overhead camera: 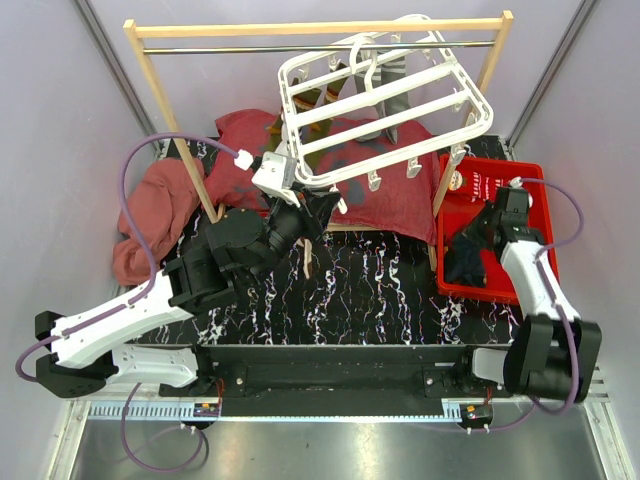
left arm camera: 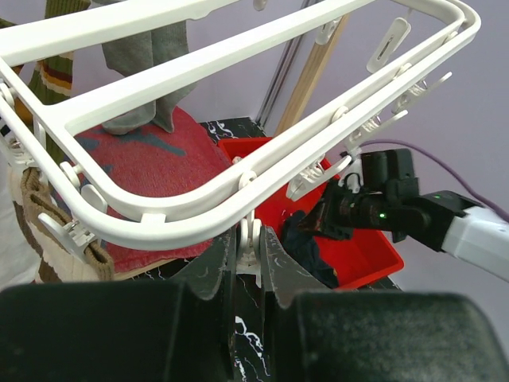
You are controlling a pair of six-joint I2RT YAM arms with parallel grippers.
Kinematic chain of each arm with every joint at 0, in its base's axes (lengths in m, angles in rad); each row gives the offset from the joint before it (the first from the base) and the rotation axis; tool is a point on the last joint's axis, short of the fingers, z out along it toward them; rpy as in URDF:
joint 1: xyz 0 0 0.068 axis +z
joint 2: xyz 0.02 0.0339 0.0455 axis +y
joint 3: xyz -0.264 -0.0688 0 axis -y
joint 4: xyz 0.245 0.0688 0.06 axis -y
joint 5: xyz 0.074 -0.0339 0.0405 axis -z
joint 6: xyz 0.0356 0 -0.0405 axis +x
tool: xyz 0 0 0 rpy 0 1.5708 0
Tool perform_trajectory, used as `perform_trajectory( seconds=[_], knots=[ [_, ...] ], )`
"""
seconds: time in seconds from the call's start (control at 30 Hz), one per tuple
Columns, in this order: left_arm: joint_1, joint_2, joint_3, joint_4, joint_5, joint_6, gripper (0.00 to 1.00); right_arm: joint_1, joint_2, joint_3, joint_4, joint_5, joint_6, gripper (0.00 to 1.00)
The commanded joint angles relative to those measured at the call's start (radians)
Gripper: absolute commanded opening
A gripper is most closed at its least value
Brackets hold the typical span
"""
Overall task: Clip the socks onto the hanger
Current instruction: Pick up the sock from the bin, then clamp the sock onto the hanger.
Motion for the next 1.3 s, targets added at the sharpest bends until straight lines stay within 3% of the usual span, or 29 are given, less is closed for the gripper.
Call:
perform_trajectory(
  seconds=[0.0, 0.4, 0.73, 0.87, 1.0, 1.27],
  knots=[
    [0.005, 0.008, 0.058, 0.037, 0.027, 0.007, 0.1, -0.002, -0.148, 0.057, -0.016, -0.06, -0.002, 0.0],
    [0.005, 0.025, 0.083, 0.017, -0.007, 0.03, 0.09, 0.044, -0.451, 0.217, -0.099, -0.302, -0.128, 0.0],
    [0.006, 0.053, 0.112, 0.019, -0.01, 0.025, 0.08, 0.17, -0.529, 0.267, 0.024, -0.558, -0.116, 0.0],
    [0.005, 0.064, 0.123, 0.02, -0.002, 0.025, 0.08, 0.194, -0.538, 0.232, 0.133, -0.708, -0.027, 0.0],
    [0.006, 0.068, 0.124, 0.037, 0.002, 0.025, 0.08, 0.266, -0.532, 0.192, 0.229, -0.744, 0.035, 0.0],
    [0.005, 0.088, 0.135, 0.057, 0.044, 0.021, 0.07, 0.471, -0.492, 0.148, 0.322, -0.644, 0.052, 0.0]
  ],
)
